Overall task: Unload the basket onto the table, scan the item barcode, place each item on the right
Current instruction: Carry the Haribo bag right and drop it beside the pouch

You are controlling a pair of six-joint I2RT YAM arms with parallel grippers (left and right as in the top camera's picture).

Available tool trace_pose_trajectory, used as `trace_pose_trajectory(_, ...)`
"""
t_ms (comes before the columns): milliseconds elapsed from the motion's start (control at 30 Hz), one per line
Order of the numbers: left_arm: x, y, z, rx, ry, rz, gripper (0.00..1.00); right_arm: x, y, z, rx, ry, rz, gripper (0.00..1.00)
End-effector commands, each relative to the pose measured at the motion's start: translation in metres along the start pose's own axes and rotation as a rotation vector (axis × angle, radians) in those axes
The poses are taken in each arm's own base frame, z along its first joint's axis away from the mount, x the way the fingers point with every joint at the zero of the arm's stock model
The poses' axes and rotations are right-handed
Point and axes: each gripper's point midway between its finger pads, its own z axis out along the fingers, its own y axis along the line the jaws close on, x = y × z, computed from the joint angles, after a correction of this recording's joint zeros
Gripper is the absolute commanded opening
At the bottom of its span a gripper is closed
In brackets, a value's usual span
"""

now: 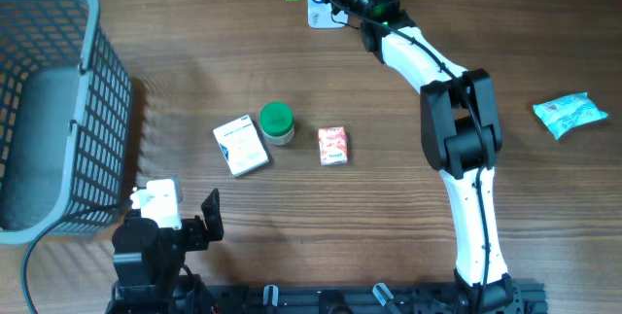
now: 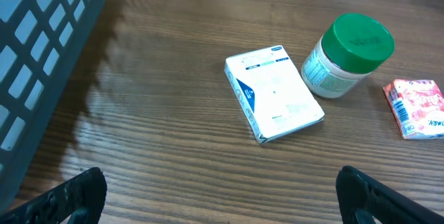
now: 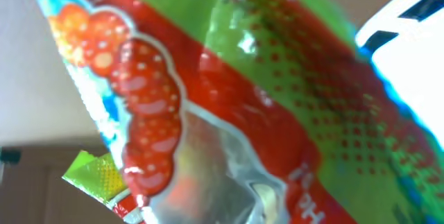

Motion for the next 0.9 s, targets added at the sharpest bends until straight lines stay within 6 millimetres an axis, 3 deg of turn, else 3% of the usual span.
trace_pose_trajectory(0, 0.001, -0.001, 0.001, 0.008, -0.002, 0.002, 1.00, 0.021, 0.023, 0.003, -0.052, 0.115, -0.124, 0.04)
trace_pose_trajectory(133, 0.001, -0.001, 0.001, 0.008, -0.002, 0.002, 1.00, 0.021, 0.048, -0.025, 0.079, 0.135, -0.247, 0.05)
trace_pose_trajectory(267, 0.001, -0.001, 0.001, 0.008, -0.002, 0.002, 1.00, 0.004, 0.083, -0.094, 0.318, 0.040, -0.262, 0.05)
trace_pose_trajectory(300, 0.001, -0.001, 0.001, 0.008, -0.002, 0.002, 1.00, -0.004, 0.092, -0.126, 0.395, 0.002, -0.235, 0.04)
trace_pose_trajectory(367, 0.001, -0.001, 0.001, 0.008, -0.002, 0.002, 1.00, -0.018, 0.090, -0.171, 0.522, -0.069, -0.187, 0.04)
trace_pose_trajectory(400, 0.001, -0.001, 0.001, 0.008, -0.002, 0.002, 1.00, -0.027, 0.086, -0.191, 0.585, -0.108, -0.169, 0.04)
trace_pose_trajectory(567, 0.001, -0.001, 0.001, 0.008, -0.001, 0.002, 1.00, -0.079, 0.010, -0.357, 1.093, -0.350, 0.068, 0.04)
trace_pose_trajectory(600, 0.001, -0.001, 0.001, 0.008, -0.002, 0.002, 1.00, -0.085, 0.001, -0.375, 1.149, -0.384, 0.087, 0.04)
trace_pose_trajectory(700, 0.001, -0.001, 0.001, 0.008, -0.002, 0.002, 1.00, -0.112, -0.032, -0.464, 1.378, -0.565, 0.163, 0.04)
trace_pose_trajectory(733, 0.001, -0.001, 0.001, 0.008, -0.002, 0.002, 1.00, -0.118, -0.040, -0.489, 1.438, -0.616, 0.184, 0.04)
trace_pose_trajectory(767, 0.001, -0.001, 0.001, 0.008, -0.002, 0.002, 1.00, -0.124, -0.053, -0.528, 1.530, -0.694, 0.227, 0.04)
trace_pose_trajectory(867, 0.001, -0.001, 0.001, 0.008, -0.002, 0.002, 1.00, -0.119, -0.086, -0.589, 1.663, -0.823, 0.363, 0.04)
